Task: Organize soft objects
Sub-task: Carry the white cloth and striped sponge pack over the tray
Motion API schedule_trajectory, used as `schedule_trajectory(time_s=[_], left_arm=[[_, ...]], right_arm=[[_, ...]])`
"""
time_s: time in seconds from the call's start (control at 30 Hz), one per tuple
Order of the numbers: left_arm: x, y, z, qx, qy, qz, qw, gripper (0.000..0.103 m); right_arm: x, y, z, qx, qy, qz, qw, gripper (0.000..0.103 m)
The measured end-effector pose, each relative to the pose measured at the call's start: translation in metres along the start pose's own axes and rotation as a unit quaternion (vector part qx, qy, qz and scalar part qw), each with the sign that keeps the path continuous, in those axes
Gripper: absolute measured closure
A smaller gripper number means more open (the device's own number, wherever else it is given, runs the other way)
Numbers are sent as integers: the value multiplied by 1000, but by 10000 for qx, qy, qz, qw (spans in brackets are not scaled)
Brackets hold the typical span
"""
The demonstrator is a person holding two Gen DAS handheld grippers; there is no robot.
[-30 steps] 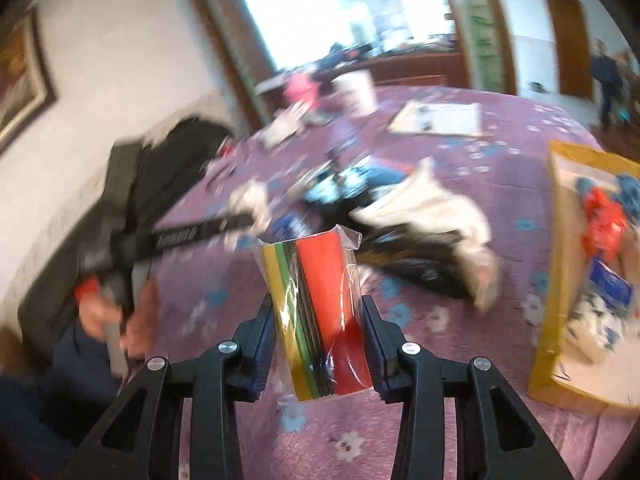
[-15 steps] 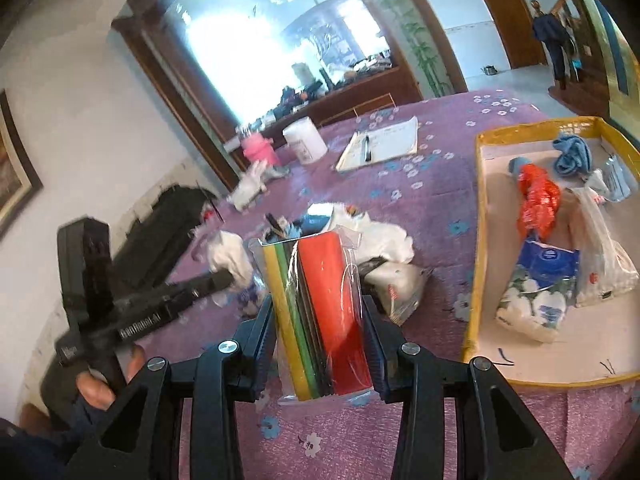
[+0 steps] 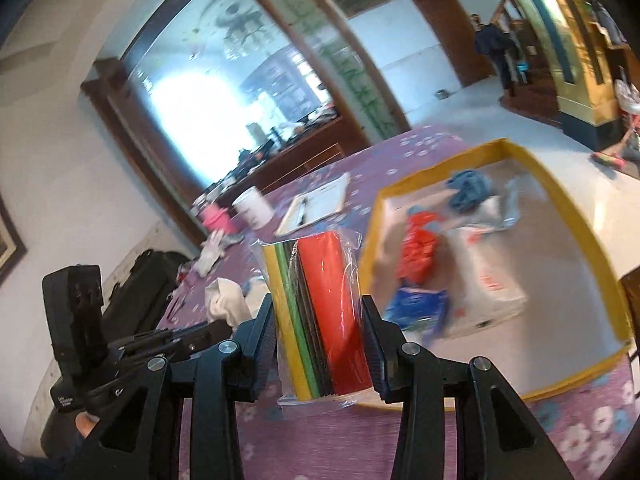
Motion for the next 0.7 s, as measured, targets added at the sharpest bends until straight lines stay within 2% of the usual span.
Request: schedule_trajectory(time_s=[0.37,0.57,0.7], left_arm=[[69,11,-58,-359,-363,-336,9981,96],[98,15,-85,-479,-526,-422,9966,96],[113,10,-102,-580,-642,-477,9951,96]], right_arm=[[67,17,13,128,-445,-476,9978,60],[96,27,9,188,-851,-676,9939,60],[114,27,1,76,-1126,-858,9899,60]])
Point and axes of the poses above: each gripper's, at about its wrist camera, not at the fingertips, and z roughly against the way its jaws point, x to its right, y to its top, the point moved 8 cm from there along -z, roughly the way its jaws point, and after that the axes turned 5 degrees about -y, right-handed, at the moved point
